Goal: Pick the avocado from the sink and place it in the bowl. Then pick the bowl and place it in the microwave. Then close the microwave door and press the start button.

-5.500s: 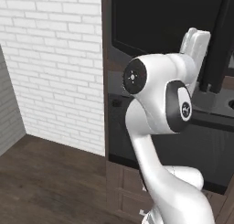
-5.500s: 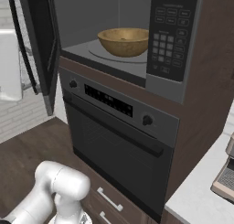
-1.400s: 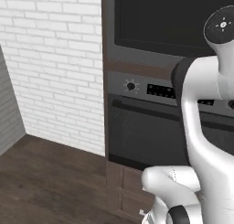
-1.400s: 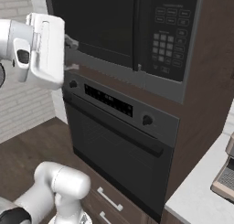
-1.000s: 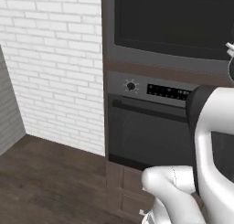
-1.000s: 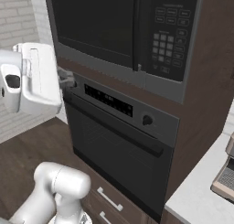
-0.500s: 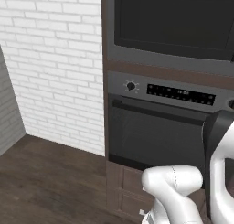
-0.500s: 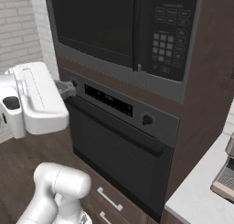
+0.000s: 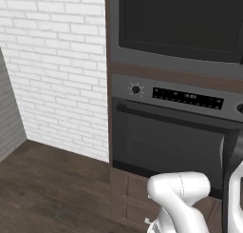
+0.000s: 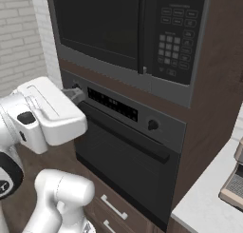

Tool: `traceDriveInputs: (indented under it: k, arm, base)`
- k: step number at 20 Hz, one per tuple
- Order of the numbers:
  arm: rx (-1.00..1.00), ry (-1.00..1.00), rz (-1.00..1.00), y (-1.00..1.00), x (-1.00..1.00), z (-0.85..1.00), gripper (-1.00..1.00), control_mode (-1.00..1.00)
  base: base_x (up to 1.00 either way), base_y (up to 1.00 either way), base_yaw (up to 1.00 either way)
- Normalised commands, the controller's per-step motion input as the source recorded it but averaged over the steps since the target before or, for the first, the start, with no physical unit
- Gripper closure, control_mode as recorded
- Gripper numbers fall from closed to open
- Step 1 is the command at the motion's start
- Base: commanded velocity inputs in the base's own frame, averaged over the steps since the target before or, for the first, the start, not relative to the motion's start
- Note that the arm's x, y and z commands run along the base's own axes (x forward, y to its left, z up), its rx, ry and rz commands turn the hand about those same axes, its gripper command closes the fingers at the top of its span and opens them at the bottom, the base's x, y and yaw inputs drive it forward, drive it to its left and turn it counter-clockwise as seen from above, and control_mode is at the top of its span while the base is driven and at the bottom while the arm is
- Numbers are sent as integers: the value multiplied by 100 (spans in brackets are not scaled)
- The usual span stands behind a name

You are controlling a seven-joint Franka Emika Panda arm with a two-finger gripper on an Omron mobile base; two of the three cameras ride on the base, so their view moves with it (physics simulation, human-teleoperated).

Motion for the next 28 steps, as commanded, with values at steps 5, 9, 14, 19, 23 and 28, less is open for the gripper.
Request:
traceDriveInputs:
  k: [5,9,14,19,23,28]
  arm:
    - [-2,8,10,-19,7,0,100,-100]
    - [-2,6,8,-8,18,-20,100,-100]
    - [0,-5,1,-20,46,-27,100,-100]
    - [0,-6,0,-30,28,-7,100,-100]
    - [0,0,0,-34,29,0,100,-100]
    - [0,0,1,-14,39,-2,100,-100]
  base:
    - [0,0,0]
    - [0,0,0]
    - [0,0,0]
    - [0,0,0]
    - [0,0,0]
    - [0,0,0]
